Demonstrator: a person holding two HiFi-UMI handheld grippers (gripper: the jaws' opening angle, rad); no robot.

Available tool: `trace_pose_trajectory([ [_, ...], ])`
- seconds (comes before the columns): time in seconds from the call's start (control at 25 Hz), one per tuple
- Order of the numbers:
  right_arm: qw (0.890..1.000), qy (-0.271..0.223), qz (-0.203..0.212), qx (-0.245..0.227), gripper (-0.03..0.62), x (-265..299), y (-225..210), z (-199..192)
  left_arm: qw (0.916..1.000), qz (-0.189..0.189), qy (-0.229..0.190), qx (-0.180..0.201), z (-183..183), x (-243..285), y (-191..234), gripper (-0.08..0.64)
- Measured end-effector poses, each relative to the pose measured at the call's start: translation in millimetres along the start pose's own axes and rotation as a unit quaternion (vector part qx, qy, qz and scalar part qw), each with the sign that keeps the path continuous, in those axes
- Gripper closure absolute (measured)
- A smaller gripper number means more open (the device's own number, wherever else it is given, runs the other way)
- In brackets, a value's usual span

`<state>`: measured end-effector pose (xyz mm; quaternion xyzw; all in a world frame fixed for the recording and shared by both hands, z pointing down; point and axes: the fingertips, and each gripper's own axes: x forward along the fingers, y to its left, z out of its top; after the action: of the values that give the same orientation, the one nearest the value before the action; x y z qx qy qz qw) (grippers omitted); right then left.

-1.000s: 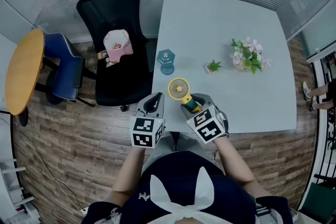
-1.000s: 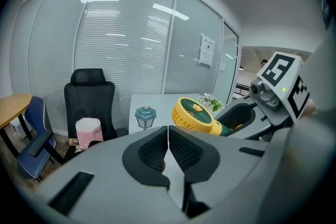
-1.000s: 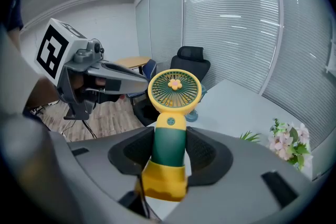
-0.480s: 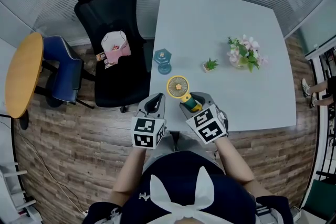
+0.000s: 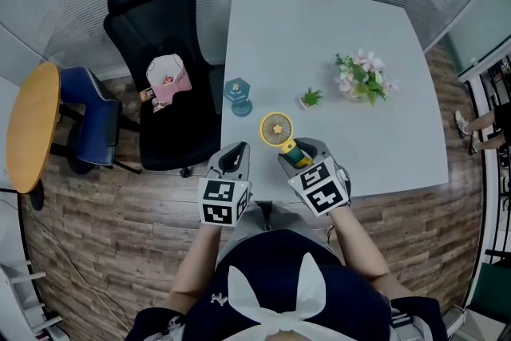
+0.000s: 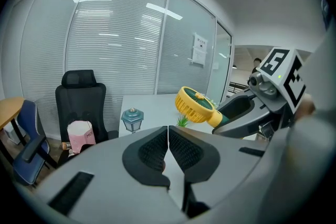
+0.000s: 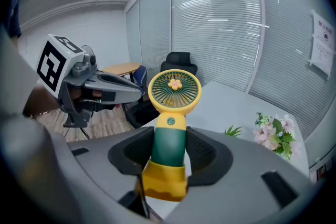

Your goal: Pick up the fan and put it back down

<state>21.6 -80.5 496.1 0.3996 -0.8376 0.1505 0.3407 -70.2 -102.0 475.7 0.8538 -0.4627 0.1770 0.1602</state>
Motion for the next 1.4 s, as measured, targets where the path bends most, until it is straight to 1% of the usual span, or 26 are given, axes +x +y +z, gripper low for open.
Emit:
trace_pose_trajectory([
  [0.56, 0.997, 0.000, -0.045, 0.055, 0.400, -21.8, -39.0, -23.8, 0.9991, -0.037, 0.005, 0.020, 6.1, 18.1, -24.9, 0.535],
  [0.76, 0.996, -0.003, -0.061, 0.065, 0.400, -26.9, -48.9, -32.2, 0.9986, -0.046, 0.006, 0.025, 8.0, 22.9, -30.7, 0.535],
  [1.12, 0.993, 0.001, -0.080, 0.089, 0.400, -34.2, -61.6, -42.0, 0.9979, -0.058, 0.008, 0.029, 9.8, 29.7, -36.3, 0.535],
  [1.4, 0.991, 0.009, -0.082, 0.101, 0.400, -28.9, -69.6, -47.0, 0.9977, -0.061, 0.010, 0.029, 12.5, 36.2, -34.7, 0.535],
])
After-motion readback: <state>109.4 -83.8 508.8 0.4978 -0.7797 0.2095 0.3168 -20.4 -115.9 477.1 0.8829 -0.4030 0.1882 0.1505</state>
